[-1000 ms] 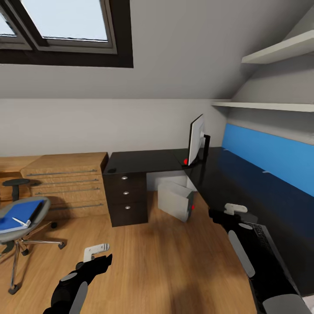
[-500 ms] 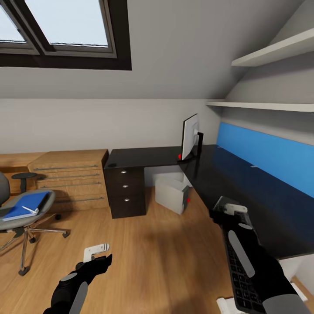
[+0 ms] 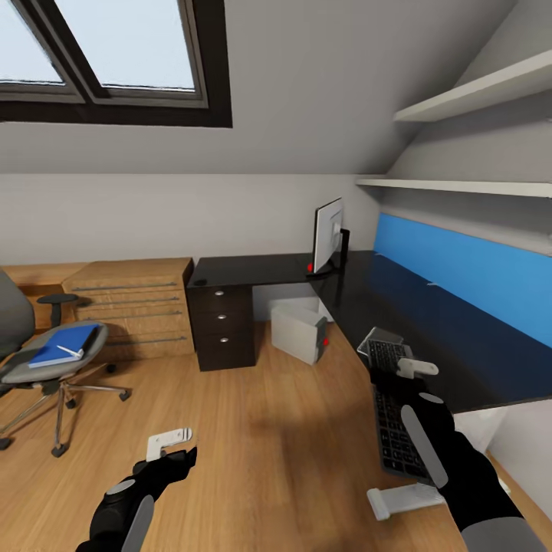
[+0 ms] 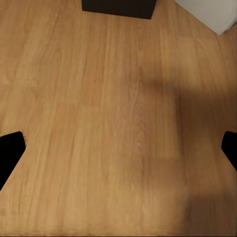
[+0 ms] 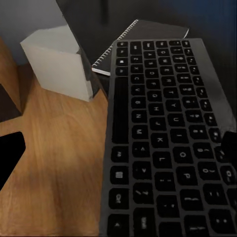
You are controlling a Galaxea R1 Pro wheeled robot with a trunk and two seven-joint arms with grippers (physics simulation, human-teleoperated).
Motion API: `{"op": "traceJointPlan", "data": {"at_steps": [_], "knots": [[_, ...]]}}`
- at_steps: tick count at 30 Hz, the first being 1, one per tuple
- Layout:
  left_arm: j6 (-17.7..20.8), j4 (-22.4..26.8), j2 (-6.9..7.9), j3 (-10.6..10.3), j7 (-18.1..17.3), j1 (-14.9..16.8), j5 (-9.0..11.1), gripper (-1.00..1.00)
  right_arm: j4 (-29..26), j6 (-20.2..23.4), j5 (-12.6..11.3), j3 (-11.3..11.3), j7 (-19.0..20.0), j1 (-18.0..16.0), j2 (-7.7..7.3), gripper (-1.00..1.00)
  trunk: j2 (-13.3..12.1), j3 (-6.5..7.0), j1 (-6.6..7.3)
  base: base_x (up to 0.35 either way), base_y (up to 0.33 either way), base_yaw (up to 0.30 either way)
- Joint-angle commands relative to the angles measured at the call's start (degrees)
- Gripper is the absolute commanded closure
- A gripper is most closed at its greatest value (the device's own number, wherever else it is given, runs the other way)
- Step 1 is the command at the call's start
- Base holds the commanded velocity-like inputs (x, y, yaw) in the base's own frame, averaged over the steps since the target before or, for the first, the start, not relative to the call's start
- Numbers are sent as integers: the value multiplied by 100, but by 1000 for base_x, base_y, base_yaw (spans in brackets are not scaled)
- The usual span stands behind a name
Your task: In the bedroom, organize the workspace by keeping the computer under the desk, ensuring the monitor is on the desk, placing the keyboard on the desk next to the monitor, placing the mouse on the desk next to the keyboard, moving the folder from the swivel chair onto the desk next to the mouse, stacking the notebook on top of the folder with the pen on top of the notebook, and positioning the swivel chair next to the desk.
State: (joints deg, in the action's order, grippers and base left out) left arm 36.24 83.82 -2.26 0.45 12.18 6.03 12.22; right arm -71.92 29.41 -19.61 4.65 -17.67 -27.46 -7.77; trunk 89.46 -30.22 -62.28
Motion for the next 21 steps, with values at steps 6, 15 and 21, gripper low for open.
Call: {"op": "traceJointPlan", "data": {"at_steps": [6,15,21], "knots": [[24,6,-3,0,39,3,61,-100,-6,15,-60,19,-64,-5,-6,-100,4,-6,4,-337,0,0],[24,9,-10,-15,36,3,54,-100,-6,20,-66,19,-65,-5,-5,-100,4,-6,4,-305,-24,0],[24,26,-17,-29,31,3,58,-100,-1,15,-65,12,-63,-5,-11,-100,4,-6,4,-95,-25,0]]}}
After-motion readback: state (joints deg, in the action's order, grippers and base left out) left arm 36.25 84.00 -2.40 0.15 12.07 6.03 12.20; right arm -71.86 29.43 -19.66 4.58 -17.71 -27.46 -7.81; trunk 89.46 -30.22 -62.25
